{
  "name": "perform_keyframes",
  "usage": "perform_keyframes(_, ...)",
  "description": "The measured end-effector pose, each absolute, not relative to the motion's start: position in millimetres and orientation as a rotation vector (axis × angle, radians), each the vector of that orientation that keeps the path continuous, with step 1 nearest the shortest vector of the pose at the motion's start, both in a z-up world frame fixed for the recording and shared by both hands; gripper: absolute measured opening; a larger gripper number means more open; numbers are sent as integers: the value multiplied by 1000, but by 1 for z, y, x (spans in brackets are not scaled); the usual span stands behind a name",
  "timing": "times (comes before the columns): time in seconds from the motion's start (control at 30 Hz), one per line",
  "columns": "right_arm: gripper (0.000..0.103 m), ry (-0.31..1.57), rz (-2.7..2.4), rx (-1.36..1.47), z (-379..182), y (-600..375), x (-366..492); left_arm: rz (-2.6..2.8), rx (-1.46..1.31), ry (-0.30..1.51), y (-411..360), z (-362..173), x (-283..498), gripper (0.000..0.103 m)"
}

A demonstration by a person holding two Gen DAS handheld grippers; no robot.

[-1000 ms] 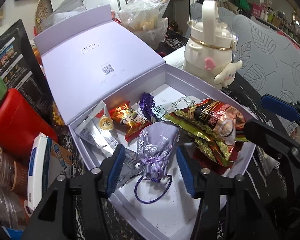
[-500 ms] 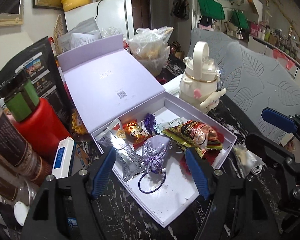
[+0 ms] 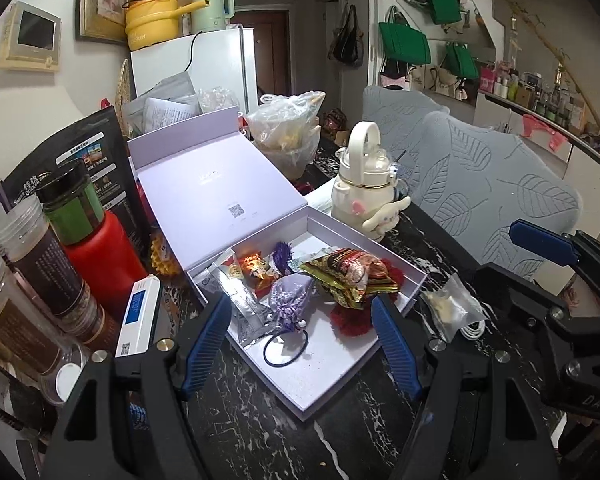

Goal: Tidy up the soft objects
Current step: 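Open both tools and withdraw them from the lavender box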

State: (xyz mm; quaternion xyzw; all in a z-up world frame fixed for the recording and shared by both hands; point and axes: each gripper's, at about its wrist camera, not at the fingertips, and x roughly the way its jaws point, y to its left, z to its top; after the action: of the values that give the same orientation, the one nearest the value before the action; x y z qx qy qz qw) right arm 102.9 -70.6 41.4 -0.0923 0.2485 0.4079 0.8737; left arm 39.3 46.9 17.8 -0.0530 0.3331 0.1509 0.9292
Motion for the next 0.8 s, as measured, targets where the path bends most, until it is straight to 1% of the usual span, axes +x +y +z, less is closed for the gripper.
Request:
perform_keyframes(0.63,73,498,797,-186,53,-113,46,249,-62,626,6,23,-3,73)
perform_keyframes(0.7,73,503,788,-179,52,-117,42,239,-59,624,2,23,-6,83)
perform_keyframes(0.8,73,512,778,-167,49,-125,35,237,-51,615,-3,21,-11,83)
